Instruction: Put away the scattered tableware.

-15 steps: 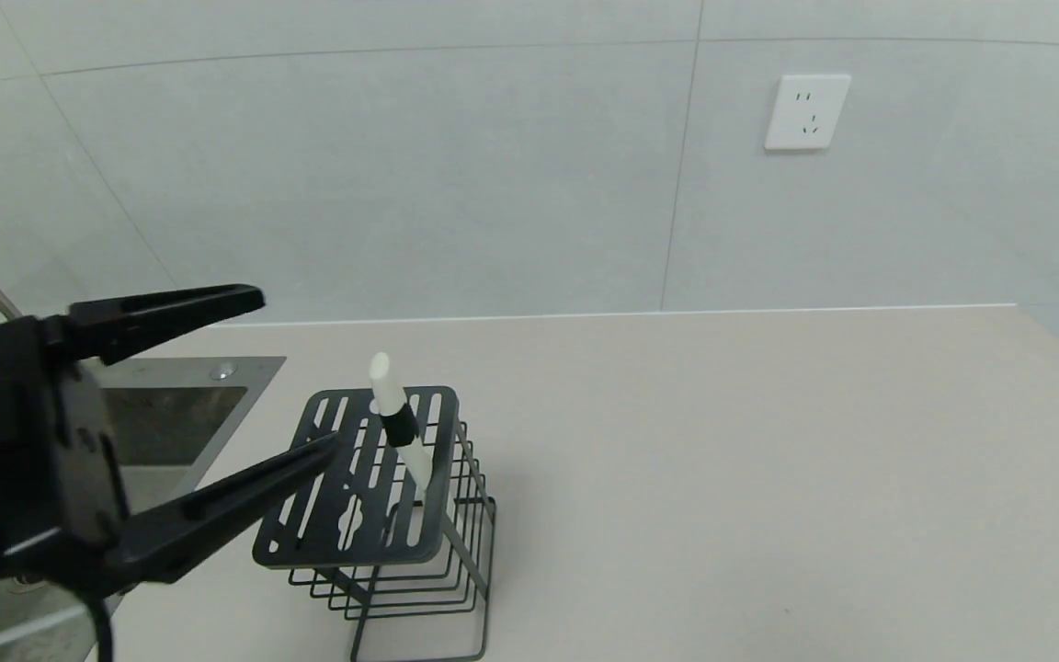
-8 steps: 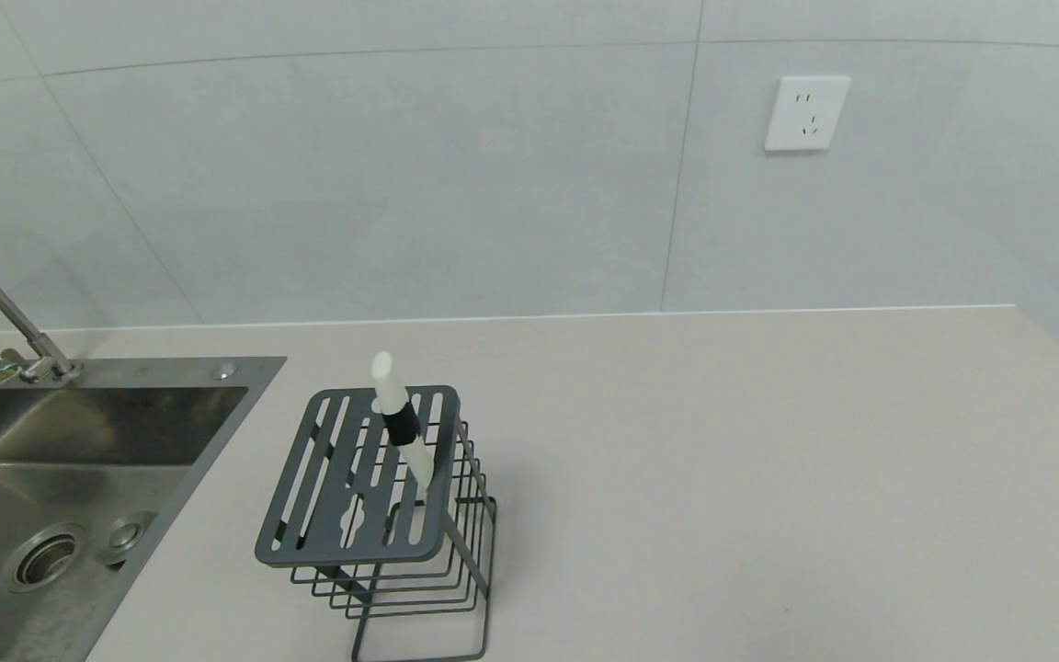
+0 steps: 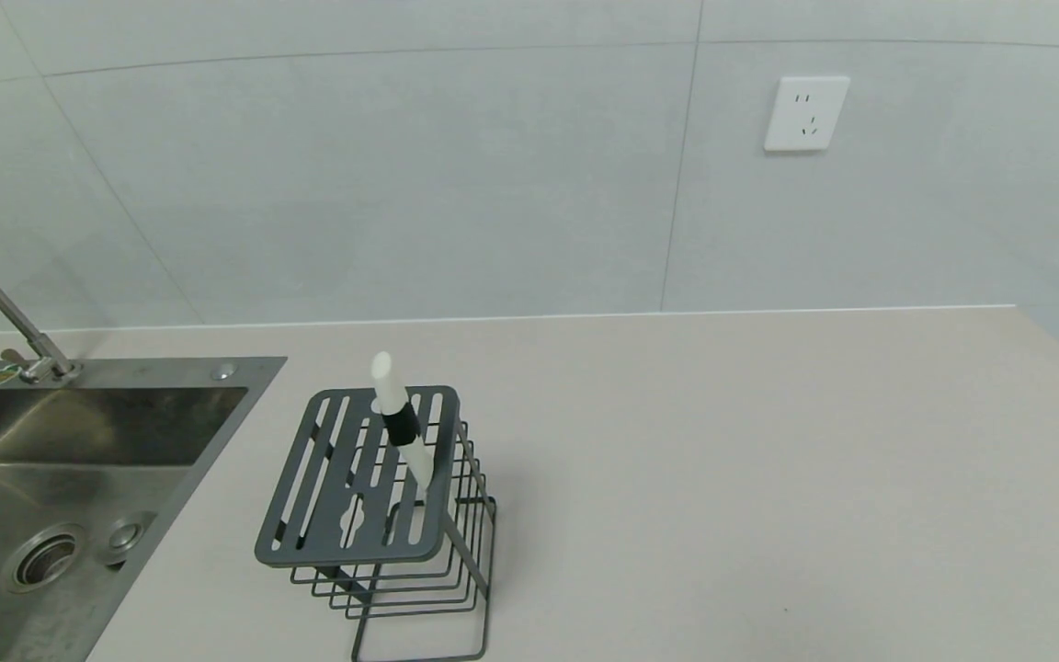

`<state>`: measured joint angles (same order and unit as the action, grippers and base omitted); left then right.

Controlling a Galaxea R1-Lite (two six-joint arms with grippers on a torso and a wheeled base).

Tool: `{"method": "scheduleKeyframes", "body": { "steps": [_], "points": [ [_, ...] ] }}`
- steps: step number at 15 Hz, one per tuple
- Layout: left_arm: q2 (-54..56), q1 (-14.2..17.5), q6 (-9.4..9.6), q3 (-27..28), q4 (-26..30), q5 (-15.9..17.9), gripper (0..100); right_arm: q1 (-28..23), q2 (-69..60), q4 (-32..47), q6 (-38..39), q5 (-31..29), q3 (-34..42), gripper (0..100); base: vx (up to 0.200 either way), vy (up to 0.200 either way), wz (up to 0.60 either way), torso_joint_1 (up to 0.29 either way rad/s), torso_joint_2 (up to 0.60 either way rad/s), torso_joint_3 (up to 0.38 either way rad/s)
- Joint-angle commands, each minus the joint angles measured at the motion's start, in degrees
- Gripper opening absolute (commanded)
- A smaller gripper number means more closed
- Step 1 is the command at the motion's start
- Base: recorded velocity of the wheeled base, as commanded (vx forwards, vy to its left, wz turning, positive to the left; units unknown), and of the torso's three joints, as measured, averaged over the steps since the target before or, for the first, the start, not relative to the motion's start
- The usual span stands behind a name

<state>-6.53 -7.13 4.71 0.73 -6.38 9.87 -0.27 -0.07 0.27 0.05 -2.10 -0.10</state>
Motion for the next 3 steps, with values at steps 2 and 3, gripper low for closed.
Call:
{"method": "scheduleKeyframes", "body": {
  "steps": [2, 3],
  "points": [
    [6.53, 7.48, 1.53, -0.73, 5.94, -5.22, 100, 0.00, 0.07, 0.00, 0.04, -0.01, 0.01, 0, 0.000, 0.000, 0.00, 0.000, 0.00, 0.000],
    [6.53, 7.48, 1.27, -0.73, 6.02, -9.35, 100, 0.00, 0.07, 0.00, 0.04, -0.01, 0.01, 0, 0.000, 0.000, 0.00, 0.000, 0.00, 0.000]
  ]
}}
